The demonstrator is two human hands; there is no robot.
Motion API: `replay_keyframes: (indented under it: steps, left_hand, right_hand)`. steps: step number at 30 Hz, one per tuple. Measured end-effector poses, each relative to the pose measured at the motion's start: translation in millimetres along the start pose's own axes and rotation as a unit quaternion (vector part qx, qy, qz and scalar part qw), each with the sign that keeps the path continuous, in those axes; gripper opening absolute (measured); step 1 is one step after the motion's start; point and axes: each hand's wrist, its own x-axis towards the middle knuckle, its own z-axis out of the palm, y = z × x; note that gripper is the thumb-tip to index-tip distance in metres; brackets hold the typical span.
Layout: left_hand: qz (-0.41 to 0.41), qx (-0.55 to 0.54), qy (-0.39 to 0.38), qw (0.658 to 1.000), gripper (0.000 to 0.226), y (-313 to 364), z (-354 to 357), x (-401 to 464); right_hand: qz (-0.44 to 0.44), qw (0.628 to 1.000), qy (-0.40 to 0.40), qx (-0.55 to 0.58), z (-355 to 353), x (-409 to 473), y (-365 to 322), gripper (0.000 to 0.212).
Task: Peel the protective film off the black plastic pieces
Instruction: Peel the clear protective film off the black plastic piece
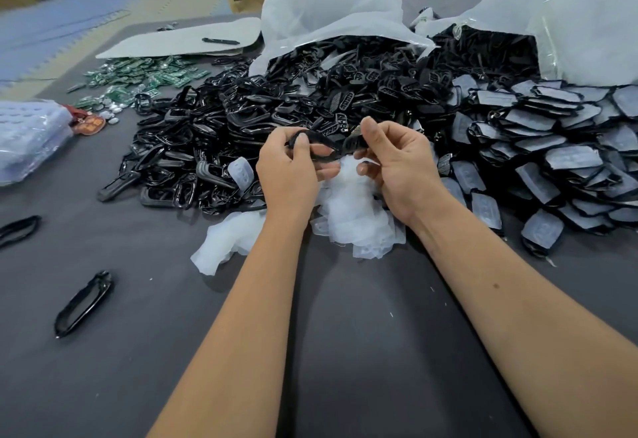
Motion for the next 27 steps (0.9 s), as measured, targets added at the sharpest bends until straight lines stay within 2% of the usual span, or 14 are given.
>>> replay_keyframes:
  steps: [4,7,12,17,22,25,27]
  left_hand:
    - [0.004,0.008,0.001,1.000,0.012,-1.0,0.5,-1.6]
    - [0.013,0.035,0.009,0.999,0.014,-1.2,1.1,-2.4]
    - [0.000,0.062,0.030,0.998,0.020,-0.5,4.4,-0.9]
    - [-0.012,0.063,0.034,0.997,0.021,-3.1,5.1,1.3]
    - [-0.012,0.048,0.026,0.998,0.021,-4.4,5.5,2.4]
    - [-0.013,0.034,0.030,0.999,0.019,-6.3,5.0,3.0]
    - [-0.015,0.036,0.031,0.999,0.018,-7.1,5.5,2.8]
  right_hand:
    - [0.017,0.999,-0.027,0.021,1.7,2.7,2.4,0.025]
    - [0.022,1.000,-0.010,0.020,1.1,2.0,3.4,0.020]
    - [-0.008,0.999,0.012,-0.043,-1.2,2.8,5.3,0.008]
    - [-0.009,0.999,-0.004,-0.046,-0.7,4.9,5.2,0.022]
    - [0.018,0.998,0.024,0.049,-0.1,8.9,6.5,0.016]
    - [0.002,1.000,0.008,0.026,-0.6,8.2,6.5,0.006]
    - [-0.008,1.000,0.006,-0.009,1.3,6.4,7.5,0.020]
